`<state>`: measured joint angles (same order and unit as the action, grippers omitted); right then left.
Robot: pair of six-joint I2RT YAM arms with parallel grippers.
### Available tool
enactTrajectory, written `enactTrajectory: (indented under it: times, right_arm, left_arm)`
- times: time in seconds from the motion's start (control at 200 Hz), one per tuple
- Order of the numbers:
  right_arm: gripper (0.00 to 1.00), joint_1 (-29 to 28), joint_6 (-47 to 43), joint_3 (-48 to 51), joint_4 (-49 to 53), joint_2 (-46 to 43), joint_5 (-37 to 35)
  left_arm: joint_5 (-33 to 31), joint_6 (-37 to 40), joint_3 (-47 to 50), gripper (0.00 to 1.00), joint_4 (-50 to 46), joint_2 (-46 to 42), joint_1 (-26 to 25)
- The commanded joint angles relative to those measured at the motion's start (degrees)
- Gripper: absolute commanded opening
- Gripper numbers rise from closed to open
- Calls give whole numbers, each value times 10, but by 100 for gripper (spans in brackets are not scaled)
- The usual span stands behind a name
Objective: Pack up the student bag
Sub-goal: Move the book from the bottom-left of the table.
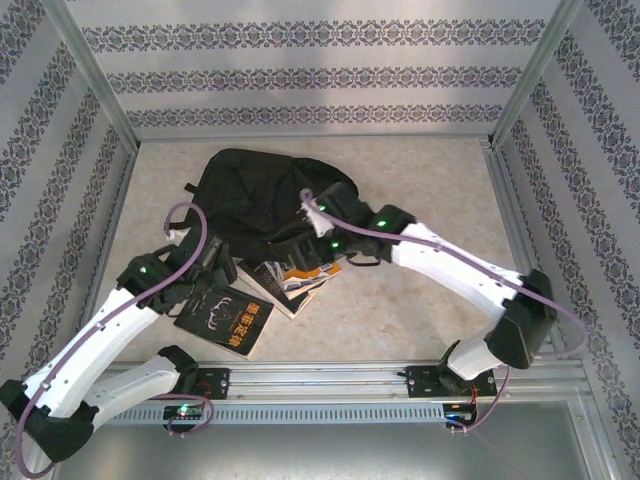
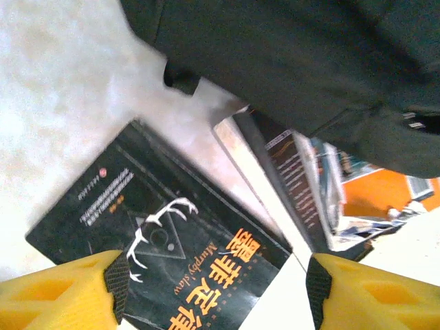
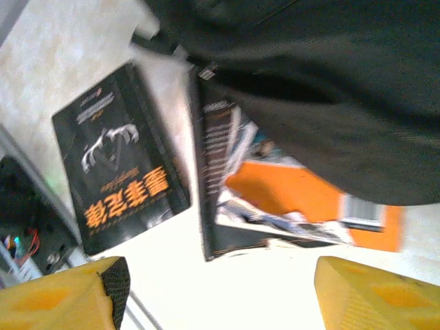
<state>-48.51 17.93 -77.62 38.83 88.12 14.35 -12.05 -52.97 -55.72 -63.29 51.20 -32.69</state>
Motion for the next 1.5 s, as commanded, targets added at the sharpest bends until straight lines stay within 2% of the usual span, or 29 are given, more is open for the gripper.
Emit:
enactTrajectory:
  times: [0.0,0.14,0.385,0.55,0.814,1.024,1.239,1.399,1.494]
  right_arm:
    - [65,-17,2,-25,-24,57,57]
    - [57,-48,-14,-65,-16,139,78]
    - [51,-78,6,-116,-43,240,135]
    - [45,-92,17,-170,-9,311,108]
    - [37,-80,63,-244,11,431,87]
    - [36,-56,65,-209,30,420,-44]
    - [35,-19,36,-210,68,402,-191]
    - [35,13,20,-212,76,393,-218]
    - [37,21,2,-201,47,376,-159]
  left_arm:
    - [18,-97,76,67,59,-37,17]
    - [48,-138,159,66,95,-51,31]
    - [78,-196,268,66,151,-61,40]
    - [95,-223,304,61,180,-40,48]
    - [113,-168,301,58,232,64,83]
    - [113,-95,280,56,275,117,116]
    - [116,-32,232,56,301,178,127]
    - [139,-34,209,55,287,177,132]
    - [163,-54,207,54,262,145,131]
